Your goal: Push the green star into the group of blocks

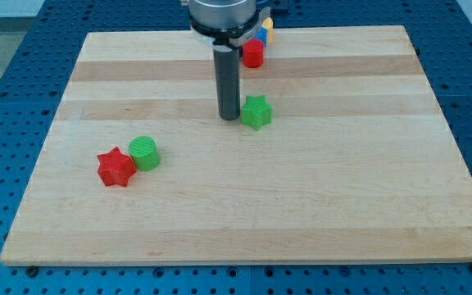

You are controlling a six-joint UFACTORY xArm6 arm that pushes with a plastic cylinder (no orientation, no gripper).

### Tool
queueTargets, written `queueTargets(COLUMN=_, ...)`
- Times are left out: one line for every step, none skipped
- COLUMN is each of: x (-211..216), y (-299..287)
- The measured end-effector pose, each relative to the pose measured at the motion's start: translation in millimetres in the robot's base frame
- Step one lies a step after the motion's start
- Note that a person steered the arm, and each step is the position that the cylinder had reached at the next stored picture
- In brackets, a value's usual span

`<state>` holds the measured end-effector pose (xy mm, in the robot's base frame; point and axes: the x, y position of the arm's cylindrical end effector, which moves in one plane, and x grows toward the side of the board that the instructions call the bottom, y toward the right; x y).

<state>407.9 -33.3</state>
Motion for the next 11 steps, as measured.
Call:
queueTargets(x=33, y=-18)
queueTargets(x=52, y=-7)
queueTargets(x=53, y=34)
queueTargets(x=40, y=37)
queueTargets(x=21, y=35)
queueTargets(x=-1, y=36)
queueTargets(x=-23, y=36)
queueTargets(x=12, y=36)
queueTargets(x=37, y=81)
queueTargets(x=16, y=102)
queueTargets(x=-5, y=86)
